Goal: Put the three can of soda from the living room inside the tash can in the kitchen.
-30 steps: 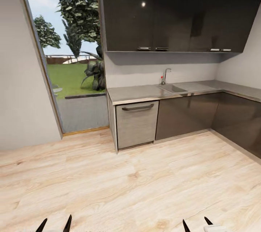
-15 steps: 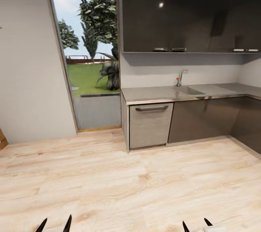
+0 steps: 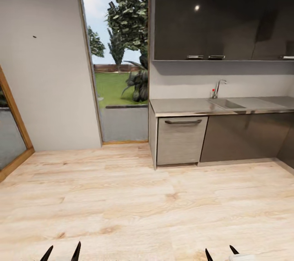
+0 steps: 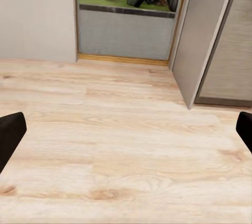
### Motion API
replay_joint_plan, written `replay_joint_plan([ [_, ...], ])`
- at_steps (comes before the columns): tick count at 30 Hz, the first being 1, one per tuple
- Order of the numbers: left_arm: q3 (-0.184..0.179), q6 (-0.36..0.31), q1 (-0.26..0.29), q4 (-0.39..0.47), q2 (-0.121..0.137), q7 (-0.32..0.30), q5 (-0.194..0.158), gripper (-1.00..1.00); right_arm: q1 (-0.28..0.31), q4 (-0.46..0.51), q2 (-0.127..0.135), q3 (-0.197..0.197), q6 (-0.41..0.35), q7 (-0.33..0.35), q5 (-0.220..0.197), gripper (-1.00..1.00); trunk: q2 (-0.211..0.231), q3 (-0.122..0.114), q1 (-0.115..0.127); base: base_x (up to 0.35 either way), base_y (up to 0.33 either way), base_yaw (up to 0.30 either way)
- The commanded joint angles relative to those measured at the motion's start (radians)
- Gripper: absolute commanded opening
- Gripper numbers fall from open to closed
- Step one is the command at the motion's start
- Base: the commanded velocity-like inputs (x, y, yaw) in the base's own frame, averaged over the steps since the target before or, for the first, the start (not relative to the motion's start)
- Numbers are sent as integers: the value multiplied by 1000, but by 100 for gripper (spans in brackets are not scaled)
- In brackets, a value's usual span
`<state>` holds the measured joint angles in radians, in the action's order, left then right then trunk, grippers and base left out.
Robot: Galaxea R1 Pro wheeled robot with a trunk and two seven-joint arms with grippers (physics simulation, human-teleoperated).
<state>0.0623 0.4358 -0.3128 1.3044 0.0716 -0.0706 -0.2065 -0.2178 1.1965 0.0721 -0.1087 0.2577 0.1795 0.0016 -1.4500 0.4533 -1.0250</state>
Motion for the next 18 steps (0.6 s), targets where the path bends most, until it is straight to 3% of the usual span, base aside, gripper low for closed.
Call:
replay_joint_plan([
  [1, 0, 0, 0, 0, 0, 0, 0, 100, 0, 0, 0, 0, 0, 0, 0, 100, 0, 0, 0, -32, 0, 45],
  [12, 1, 0, 0, -1, -1, 0, 1, 100, 0, 0, -2, 1, 0, 0, 1, 100, 0, 0, 0, -132, 0, 13],
  [18, 0, 0, 0, -1, -1, 0, 1, 100, 0, -1, -7, 1, 0, 0, 3, 100, 0, 0, 0, -139, 0, 184],
])
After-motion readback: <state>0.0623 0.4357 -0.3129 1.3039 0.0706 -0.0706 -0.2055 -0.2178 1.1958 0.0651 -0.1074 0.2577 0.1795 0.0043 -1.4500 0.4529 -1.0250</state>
